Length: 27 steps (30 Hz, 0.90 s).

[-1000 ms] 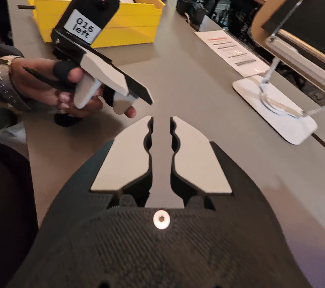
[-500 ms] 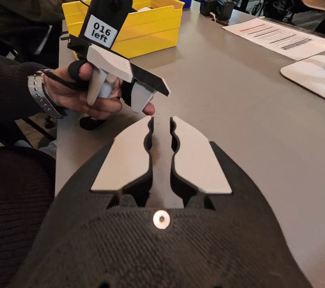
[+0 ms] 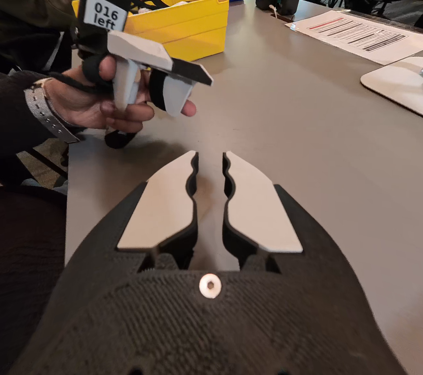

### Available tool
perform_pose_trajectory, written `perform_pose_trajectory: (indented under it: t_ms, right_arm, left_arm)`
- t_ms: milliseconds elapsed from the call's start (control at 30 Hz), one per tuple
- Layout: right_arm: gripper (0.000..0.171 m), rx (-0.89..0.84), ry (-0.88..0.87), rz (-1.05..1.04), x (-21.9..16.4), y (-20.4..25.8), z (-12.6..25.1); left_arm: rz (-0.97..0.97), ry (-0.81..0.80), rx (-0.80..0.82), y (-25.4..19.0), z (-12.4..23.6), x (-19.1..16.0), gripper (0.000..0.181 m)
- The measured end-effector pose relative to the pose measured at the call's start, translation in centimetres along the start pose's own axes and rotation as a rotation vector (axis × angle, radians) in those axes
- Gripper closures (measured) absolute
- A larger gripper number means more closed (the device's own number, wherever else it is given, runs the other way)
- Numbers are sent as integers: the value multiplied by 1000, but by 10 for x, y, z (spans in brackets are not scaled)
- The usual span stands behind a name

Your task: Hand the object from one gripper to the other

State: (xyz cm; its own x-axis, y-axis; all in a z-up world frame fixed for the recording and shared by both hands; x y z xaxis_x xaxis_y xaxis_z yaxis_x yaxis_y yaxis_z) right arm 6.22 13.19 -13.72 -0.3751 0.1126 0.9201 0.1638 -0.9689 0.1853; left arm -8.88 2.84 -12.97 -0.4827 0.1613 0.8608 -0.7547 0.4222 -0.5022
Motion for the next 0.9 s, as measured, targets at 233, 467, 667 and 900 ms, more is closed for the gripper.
perform_pose_trajectory:
  t_ms: [233, 467, 667, 900]
  right_arm:
    - [151, -15, 4, -38, -2, -11, 6]
    - [150, 7, 9, -54, -1, -15, 9]
    - [150, 84, -11, -128, 4, -18, 3]
    - [149, 166, 4, -212, 7, -21, -8]
  left_arm:
    - [-84, -106, 231, -11, 43, 50, 136]
    - [-212, -99, 695, -16, 128, 89, 142]
    - [-243, -159, 1246, -16, 220, 76, 152]
    - [-228, -34, 1323, -16, 243, 60, 152]
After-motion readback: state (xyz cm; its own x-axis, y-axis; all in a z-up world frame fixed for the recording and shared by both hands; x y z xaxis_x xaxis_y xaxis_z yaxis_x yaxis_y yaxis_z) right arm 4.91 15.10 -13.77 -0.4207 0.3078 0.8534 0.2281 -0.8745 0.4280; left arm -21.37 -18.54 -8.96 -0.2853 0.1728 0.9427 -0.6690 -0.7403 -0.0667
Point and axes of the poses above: each gripper's, where its closed fingertips meet, z back along the fingers, x out of its top, y = z × x across the jaws, the point moved 8 cm from there along z, back along the fingers, and after that the axes turned 7 degrees about -z, right-handed, at the moved point
